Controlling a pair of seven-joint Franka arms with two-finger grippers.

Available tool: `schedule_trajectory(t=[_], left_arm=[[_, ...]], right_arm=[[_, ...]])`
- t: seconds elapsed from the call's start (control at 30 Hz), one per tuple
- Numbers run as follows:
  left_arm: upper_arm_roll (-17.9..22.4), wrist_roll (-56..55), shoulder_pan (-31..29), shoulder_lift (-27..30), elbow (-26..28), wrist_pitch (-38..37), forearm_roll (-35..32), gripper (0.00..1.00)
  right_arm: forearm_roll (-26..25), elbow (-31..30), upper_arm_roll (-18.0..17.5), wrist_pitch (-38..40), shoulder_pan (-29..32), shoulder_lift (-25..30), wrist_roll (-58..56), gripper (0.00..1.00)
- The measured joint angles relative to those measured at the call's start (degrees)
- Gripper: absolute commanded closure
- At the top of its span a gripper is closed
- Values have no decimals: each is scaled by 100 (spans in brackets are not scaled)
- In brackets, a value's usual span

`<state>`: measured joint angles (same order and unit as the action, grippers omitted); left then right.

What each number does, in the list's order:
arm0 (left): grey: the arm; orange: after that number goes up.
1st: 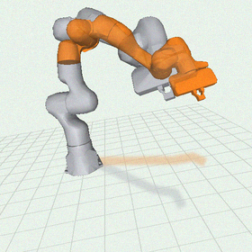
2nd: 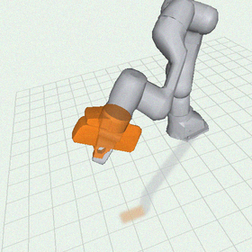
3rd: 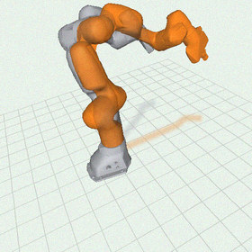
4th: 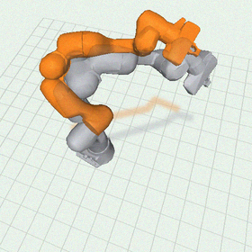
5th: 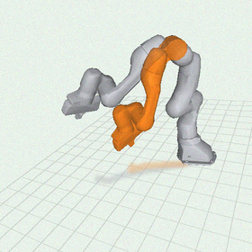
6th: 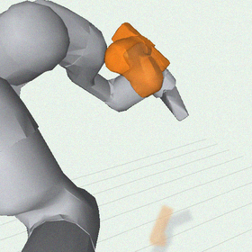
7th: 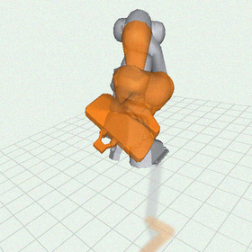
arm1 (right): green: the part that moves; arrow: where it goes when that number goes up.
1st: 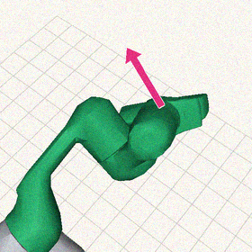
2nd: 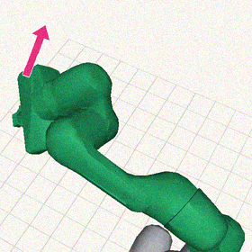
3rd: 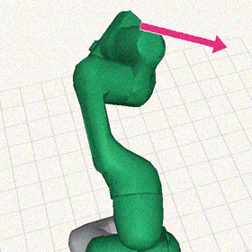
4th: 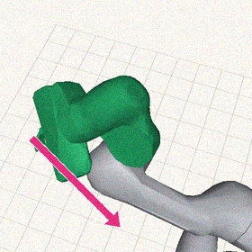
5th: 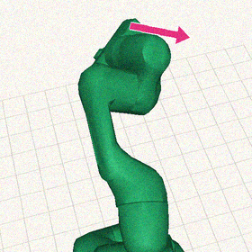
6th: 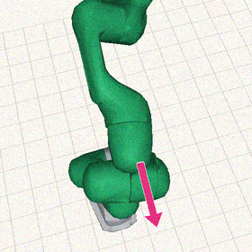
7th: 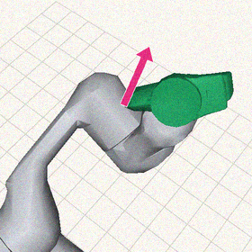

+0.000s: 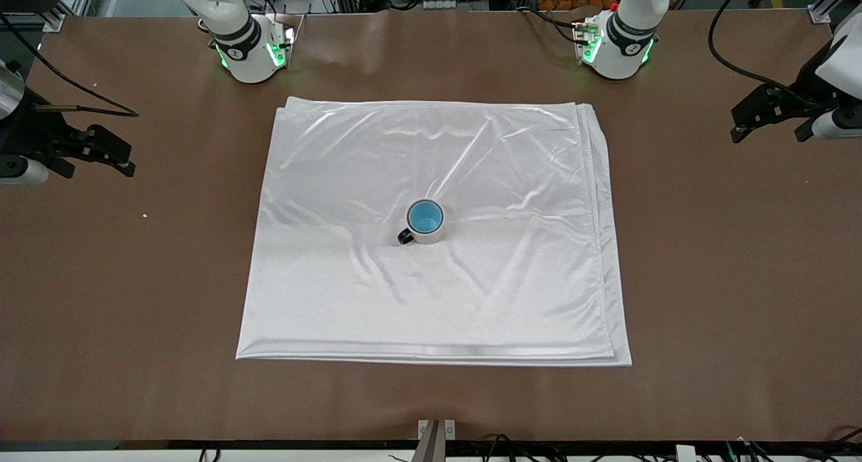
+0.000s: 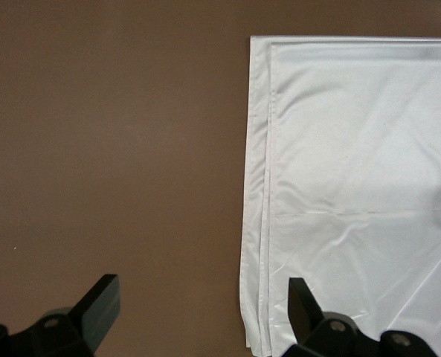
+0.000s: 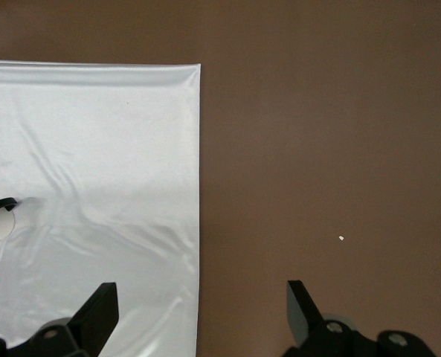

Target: Place blue cup into white mug on cloth

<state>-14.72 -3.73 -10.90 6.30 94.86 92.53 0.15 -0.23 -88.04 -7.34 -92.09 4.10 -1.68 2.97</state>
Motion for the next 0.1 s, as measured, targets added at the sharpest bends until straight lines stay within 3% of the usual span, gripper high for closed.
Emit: schedule_trajectory(t=[0.1], left_arm=[[0, 0, -1, -5, 0, -3, 0, 0]], right_arm=[[0, -2, 4, 0, 5, 0, 0, 0]])
